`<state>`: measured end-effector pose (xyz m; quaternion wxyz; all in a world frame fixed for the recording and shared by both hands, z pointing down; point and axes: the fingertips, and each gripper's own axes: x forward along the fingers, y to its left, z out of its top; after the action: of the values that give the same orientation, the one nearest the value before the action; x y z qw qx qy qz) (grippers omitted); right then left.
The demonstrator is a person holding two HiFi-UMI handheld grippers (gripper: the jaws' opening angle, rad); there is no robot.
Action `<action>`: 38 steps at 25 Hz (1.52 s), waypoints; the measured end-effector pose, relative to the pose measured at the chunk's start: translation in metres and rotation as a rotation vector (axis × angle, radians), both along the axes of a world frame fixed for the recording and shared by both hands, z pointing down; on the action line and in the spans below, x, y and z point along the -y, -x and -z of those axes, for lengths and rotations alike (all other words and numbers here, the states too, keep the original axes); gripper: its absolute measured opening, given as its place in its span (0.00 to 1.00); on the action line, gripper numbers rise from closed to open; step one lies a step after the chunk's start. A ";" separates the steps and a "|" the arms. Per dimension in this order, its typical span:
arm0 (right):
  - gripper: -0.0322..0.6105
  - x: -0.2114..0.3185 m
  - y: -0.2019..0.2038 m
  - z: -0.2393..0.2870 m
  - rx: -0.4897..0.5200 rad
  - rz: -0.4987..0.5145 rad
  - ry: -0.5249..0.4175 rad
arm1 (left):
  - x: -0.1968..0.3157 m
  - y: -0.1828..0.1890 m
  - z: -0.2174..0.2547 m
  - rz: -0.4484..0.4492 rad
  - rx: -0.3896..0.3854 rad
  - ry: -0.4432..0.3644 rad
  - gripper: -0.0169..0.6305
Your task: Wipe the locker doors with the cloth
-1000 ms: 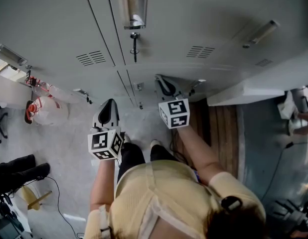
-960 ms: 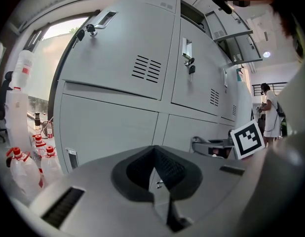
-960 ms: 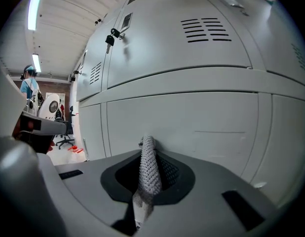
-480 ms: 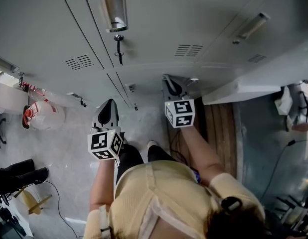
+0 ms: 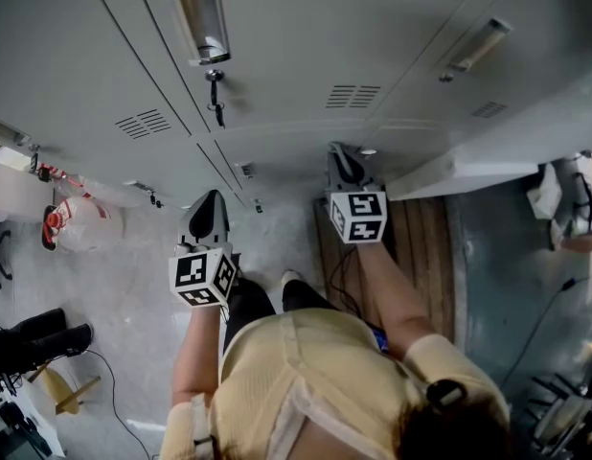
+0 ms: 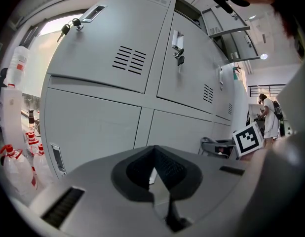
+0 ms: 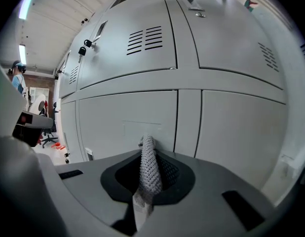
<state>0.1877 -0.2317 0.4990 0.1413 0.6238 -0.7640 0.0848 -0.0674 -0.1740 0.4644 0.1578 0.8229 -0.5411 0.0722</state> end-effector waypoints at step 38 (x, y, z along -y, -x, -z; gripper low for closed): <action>0.08 -0.006 0.221 -0.028 0.087 0.384 0.073 | -0.006 0.086 -0.018 0.138 0.028 0.046 0.03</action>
<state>-0.0333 -0.2256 0.5272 0.1444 0.4566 -0.8709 0.1106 -0.1532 -0.1683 0.4828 0.1738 0.7787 -0.5968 0.0852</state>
